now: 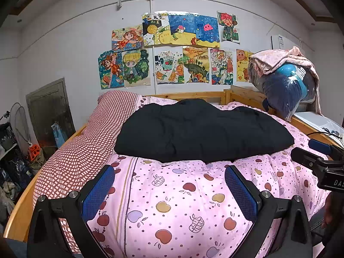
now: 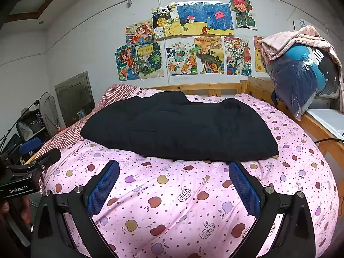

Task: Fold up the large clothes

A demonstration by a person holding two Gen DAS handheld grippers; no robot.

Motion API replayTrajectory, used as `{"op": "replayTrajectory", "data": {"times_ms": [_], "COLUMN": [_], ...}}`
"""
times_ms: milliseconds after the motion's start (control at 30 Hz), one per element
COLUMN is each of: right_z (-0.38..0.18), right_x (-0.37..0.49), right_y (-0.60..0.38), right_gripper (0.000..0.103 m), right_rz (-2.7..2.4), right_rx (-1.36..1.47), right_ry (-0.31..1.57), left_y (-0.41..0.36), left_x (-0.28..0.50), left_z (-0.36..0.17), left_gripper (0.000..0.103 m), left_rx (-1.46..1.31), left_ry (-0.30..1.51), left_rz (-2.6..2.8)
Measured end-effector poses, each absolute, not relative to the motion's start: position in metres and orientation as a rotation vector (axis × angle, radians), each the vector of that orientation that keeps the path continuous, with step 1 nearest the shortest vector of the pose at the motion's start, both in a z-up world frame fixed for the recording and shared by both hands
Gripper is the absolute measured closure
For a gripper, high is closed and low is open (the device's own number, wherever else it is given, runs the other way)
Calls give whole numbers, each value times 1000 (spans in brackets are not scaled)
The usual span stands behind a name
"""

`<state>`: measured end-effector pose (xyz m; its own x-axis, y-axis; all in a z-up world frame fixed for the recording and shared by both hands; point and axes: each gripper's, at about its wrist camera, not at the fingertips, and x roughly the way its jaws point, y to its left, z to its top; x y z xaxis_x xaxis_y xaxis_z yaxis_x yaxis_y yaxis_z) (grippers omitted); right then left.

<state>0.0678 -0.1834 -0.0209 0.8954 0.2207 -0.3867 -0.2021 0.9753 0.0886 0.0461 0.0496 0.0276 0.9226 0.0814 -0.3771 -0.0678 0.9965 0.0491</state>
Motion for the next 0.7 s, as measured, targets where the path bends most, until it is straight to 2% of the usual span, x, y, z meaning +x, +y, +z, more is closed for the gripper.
{"op": "replayTrajectory", "data": {"times_ms": [700], "right_z": [-20], "right_x": [67], "right_y": [-182], "right_gripper": [3], "right_rz": [218], "right_rx": [49], "right_ry": [407], "left_y": [45], "left_x": [32], "left_z": [23], "left_gripper": [0], "left_rx": [63], "left_ry": [343], "left_rz": [53]}}
